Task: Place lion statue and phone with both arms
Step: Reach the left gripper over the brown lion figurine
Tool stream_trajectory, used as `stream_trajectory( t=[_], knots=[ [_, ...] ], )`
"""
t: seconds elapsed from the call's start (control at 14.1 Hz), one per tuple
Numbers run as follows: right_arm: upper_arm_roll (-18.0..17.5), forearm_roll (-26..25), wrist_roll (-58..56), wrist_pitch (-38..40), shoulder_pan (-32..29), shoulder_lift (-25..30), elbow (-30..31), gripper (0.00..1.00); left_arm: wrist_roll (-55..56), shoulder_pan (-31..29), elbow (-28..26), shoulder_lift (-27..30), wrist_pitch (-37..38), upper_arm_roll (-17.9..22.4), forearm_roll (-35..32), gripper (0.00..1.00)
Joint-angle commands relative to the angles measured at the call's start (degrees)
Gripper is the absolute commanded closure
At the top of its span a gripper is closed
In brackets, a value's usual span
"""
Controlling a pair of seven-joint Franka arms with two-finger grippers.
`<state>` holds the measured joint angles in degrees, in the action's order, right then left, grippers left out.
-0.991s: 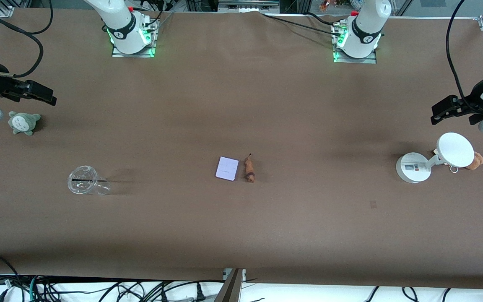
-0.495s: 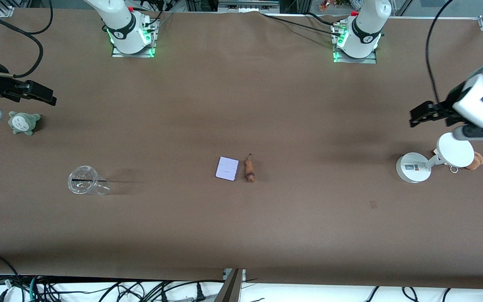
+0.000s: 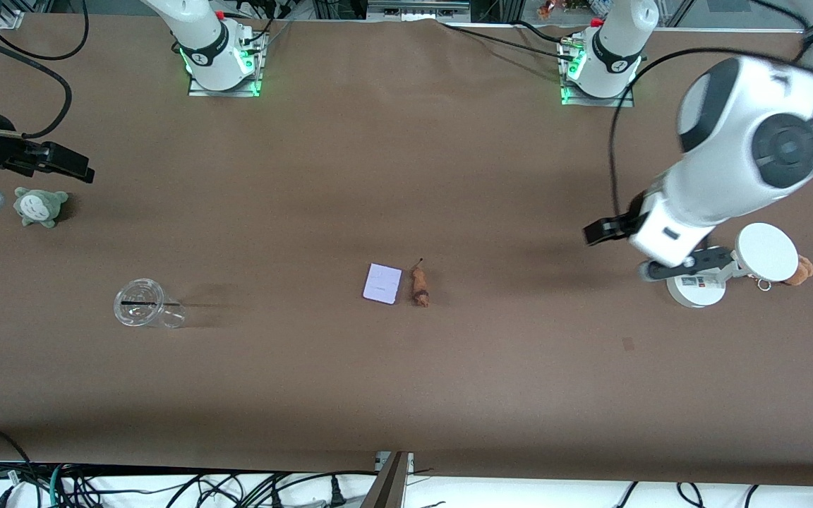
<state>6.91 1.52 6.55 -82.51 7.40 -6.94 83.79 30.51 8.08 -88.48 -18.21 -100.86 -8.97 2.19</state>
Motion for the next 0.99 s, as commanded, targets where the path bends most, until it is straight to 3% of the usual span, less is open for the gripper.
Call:
stream_trajectory(
  t=[0.0,0.21,0.64,0.92],
  knots=[
    [-0.15,1.21,-0.49,0.42,-0.63,-1.76,-1.53,0.0,7.86,5.78,2.0,-5.15,-5.46,0.09,0.8,0.0],
    [-0.15,1.12,-0.58,0.59,-0.72,-2.99,-1.44,0.0,14.81,11.06,2.96,-10.16,-11.53,0.09,0.89,0.0],
    [-0.15,1.3,-0.58,1.21,-0.63,-4.57,-1.09,0.0,27.39,19.85,17.45,-24.66,-17.34,0.61,0.28,0.0],
    [-0.32,0.68,-0.58,0.95,0.07,-4.66,-1.0,0.0,28.28,23.02,18.78,-31.35,-26.91,1.84,-0.08,0.0]
  ],
)
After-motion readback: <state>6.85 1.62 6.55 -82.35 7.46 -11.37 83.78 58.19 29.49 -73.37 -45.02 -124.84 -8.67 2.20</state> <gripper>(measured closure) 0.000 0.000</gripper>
